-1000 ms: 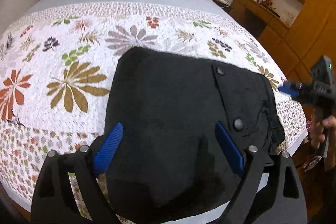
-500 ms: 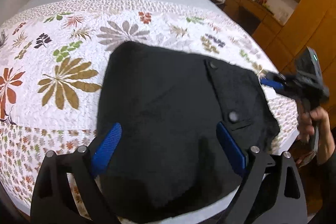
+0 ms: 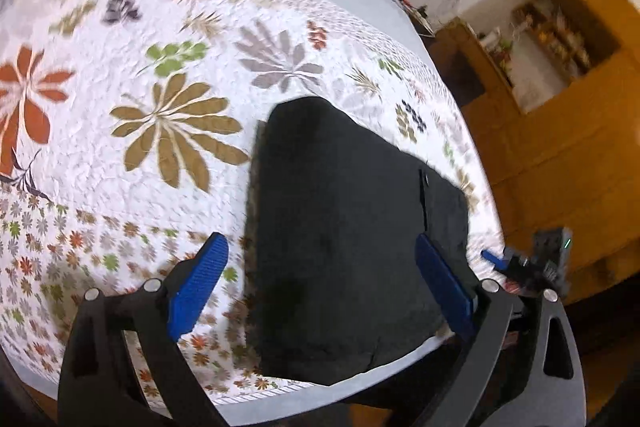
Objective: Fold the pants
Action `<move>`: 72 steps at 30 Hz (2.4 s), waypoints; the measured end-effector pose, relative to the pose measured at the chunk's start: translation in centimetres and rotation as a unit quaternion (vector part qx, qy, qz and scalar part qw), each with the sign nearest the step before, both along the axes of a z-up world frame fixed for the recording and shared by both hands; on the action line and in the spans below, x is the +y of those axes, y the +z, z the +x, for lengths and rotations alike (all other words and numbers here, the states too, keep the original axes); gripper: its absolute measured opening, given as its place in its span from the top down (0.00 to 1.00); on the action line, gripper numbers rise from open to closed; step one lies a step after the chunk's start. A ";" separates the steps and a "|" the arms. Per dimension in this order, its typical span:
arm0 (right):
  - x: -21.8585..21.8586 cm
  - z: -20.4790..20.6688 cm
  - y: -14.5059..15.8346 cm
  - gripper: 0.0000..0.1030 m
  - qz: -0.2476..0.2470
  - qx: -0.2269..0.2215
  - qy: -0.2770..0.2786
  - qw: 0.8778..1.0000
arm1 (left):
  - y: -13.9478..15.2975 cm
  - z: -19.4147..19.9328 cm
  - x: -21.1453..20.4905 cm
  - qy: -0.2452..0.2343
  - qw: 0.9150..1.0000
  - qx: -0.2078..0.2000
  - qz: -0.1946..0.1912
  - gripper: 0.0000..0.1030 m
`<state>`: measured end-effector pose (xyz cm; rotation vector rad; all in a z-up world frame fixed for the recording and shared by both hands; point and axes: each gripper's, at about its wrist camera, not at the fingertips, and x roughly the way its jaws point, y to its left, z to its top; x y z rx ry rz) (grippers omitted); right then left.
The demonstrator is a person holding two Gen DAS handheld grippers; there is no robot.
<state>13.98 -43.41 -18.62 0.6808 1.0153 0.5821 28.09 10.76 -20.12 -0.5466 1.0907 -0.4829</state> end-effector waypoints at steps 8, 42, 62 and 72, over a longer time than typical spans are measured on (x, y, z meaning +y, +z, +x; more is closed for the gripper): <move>-0.7 1.8 -3.0 0.08 -0.015 0.044 -0.020 0.999 | -5.7 4.3 0.4 -0.076 0.984 0.105 -0.123 0.08; 2.8 7.5 -9.9 0.05 0.095 0.150 0.091 0.980 | -11.1 7.4 -6.6 -0.198 0.961 0.122 -0.148 0.08; 4.9 8.5 -5.8 0.62 0.076 0.103 0.114 0.985 | -7.5 7.1 -3.7 -0.157 0.977 0.078 -0.120 0.61; 10.7 15.0 -2.0 0.63 0.070 0.070 0.147 0.984 | -4.3 11.2 1.1 -0.126 0.985 0.056 -0.102 0.63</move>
